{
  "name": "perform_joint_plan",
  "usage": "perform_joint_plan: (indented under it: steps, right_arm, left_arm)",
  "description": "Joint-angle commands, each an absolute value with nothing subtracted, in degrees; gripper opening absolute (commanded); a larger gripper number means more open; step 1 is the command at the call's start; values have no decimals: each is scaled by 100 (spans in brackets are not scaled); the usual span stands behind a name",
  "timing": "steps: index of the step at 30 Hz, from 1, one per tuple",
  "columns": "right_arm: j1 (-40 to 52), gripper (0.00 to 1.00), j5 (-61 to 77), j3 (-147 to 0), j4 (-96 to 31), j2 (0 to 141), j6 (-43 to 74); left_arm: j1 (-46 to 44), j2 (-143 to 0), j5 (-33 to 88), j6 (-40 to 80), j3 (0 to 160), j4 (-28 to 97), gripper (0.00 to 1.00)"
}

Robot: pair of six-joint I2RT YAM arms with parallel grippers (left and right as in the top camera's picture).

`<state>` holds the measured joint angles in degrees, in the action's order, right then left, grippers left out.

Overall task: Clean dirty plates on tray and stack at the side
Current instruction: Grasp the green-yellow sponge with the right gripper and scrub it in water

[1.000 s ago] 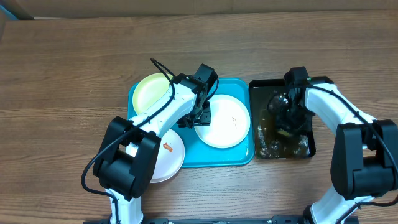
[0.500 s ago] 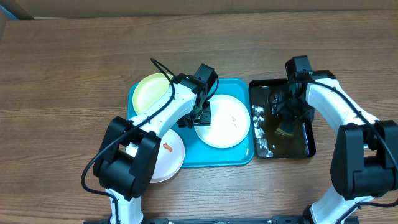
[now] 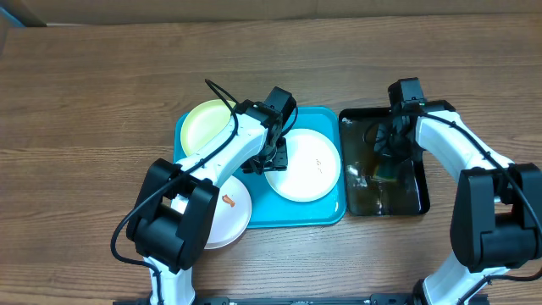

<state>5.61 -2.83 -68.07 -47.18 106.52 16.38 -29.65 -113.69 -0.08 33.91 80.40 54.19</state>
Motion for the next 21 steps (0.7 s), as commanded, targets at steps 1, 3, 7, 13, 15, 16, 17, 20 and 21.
perform_joint_plan:
  steps: [1, 3, 7, 13, 15, 16, 17, 20, 21]
  right_arm:
    - [541, 62, -139, -6836, -4696, 10641, 1452]
    - [539, 70, -145, -6836, -4694, 10643, 1452]
    - [541, 72, -158, -6831, -4652, 10643, 1459]
    - [552, 45, -3, -6825, -4759, 10643, 1457]
    - [552, 45, 19, -6825, -4779, 10643, 1459]
    - [552, 45, 16, -6825, -4814, 10643, 1459]
    - [552, 45, 16, -6825, -4838, 10643, 1459]
    - [552, 46, 16, -6825, -4923, 10643, 1459]
    - [552, 46, 16, -6825, -4943, 10643, 1459]
  left_arm:
    - [-3004, -11389, -43, 3339, 8147, 5402, 54]
    - [-3004, -11389, -45, 3339, 8147, 5402, 55]
    - [-3004, -11389, -45, 3339, 8147, 5393, 55]
    - [-3004, -11389, -64, 3339, 8147, 5395, 55]
    - [-3004, -11389, -64, 3339, 8147, 5393, 55]
    - [-3004, -11389, -64, 3339, 8147, 5393, 54]
    - [-3004, -11389, -64, 3339, 8147, 5395, 54]
    - [-3004, -11389, -64, 3341, 8106, 5382, 53]
    - [-3004, -11389, -64, 3341, 8075, 5358, 53]
